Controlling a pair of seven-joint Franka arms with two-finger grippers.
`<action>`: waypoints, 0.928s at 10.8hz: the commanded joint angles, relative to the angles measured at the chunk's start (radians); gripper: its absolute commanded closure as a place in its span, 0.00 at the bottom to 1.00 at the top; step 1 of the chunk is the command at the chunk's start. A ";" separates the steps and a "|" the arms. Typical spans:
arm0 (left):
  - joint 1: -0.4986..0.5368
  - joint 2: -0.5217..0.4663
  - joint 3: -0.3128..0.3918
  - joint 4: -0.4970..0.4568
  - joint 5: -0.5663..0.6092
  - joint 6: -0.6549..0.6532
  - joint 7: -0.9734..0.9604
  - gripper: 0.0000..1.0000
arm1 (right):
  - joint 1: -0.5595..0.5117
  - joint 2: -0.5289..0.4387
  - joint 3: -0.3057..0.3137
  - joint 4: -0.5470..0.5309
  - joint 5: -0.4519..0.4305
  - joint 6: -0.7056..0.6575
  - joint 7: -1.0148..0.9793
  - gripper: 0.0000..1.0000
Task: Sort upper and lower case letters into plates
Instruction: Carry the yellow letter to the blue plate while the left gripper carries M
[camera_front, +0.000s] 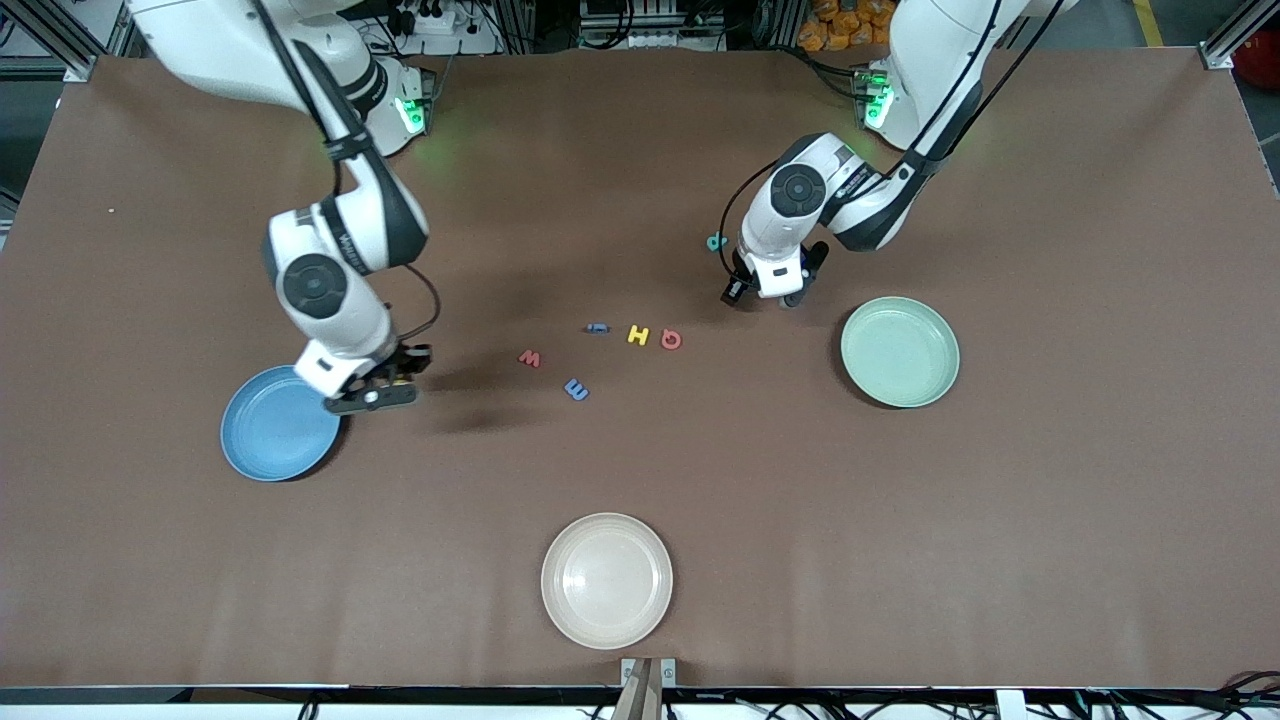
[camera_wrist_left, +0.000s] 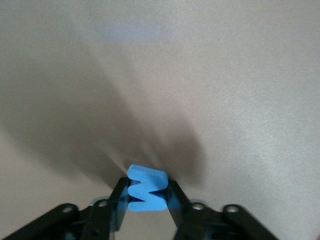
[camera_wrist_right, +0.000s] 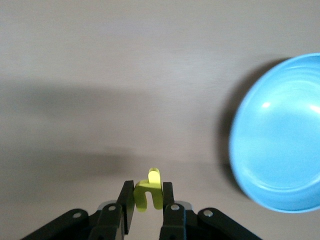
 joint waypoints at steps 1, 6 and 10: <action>0.008 0.013 0.001 -0.003 0.009 0.013 -0.008 0.79 | -0.074 -0.002 0.011 0.056 -0.107 -0.062 -0.001 1.00; 0.064 -0.075 0.004 0.012 0.008 -0.114 0.084 0.80 | -0.225 0.026 0.014 0.124 -0.231 -0.014 -0.004 0.58; 0.159 -0.146 0.007 0.056 -0.009 -0.295 0.266 0.83 | -0.222 0.029 0.021 0.123 -0.225 0.014 0.001 0.00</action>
